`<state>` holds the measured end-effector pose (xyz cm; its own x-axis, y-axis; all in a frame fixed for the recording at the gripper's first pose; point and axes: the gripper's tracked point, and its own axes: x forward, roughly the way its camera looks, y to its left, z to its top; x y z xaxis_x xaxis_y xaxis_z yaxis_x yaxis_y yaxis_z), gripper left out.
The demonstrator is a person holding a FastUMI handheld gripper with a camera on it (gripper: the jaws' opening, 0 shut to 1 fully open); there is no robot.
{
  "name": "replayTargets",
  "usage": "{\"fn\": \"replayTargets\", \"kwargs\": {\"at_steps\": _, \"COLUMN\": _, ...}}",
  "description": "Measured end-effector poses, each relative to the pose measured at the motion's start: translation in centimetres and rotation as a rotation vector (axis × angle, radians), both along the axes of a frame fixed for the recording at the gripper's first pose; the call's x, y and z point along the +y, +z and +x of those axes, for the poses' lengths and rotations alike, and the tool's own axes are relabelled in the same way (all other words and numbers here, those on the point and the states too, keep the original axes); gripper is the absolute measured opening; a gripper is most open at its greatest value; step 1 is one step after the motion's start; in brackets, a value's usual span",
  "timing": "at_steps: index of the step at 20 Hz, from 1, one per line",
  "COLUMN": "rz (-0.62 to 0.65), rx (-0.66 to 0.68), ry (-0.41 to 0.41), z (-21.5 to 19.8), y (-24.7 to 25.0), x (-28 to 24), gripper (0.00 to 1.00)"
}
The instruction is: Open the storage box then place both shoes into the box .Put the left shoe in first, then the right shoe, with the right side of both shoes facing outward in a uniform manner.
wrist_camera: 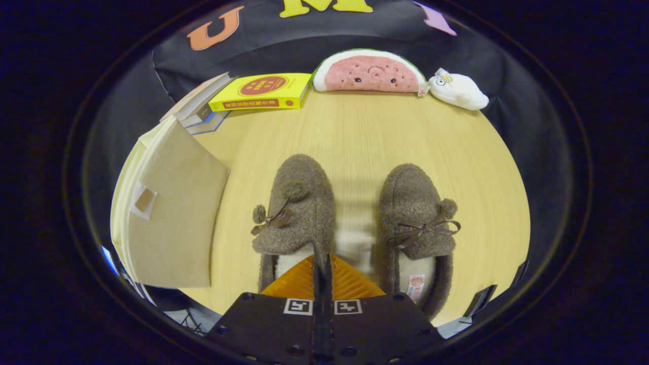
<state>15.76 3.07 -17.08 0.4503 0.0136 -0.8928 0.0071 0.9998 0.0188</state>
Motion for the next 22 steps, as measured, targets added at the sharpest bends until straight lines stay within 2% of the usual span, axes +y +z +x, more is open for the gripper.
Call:
{"fn": "replayTargets", "kwargs": {"at_steps": 3, "rz": 0.006, "rx": -0.035, "ry": -0.001, "z": -0.5, "y": 3.2, "x": 1.1, "gripper": 0.01}}
{"fn": "replayTargets", "kwargs": {"at_steps": 6, "rz": 0.080, "rx": -0.082, "ry": -0.017, "z": -0.9, "y": 7.4, "x": 3.6, "gripper": 0.01}}
{"fn": "replayTargets", "kwargs": {"at_steps": 13, "rz": 0.156, "rx": -0.205, "ry": -0.007, "z": -1.2, "y": 16.3, "x": 11.5, "gripper": 0.00}}
{"fn": "replayTargets", "kwargs": {"at_steps": 17, "rz": 0.177, "rx": -0.209, "ry": 0.018, "z": -1.5, "y": 17.3, "x": 16.6, "gripper": 0.01}}
{"fn": "replayTargets", "kwargs": {"at_steps": 22, "rz": 0.204, "rx": -0.190, "ry": 0.031, "z": -0.8, "y": 14.9, "x": 22.8, "gripper": 0.01}}
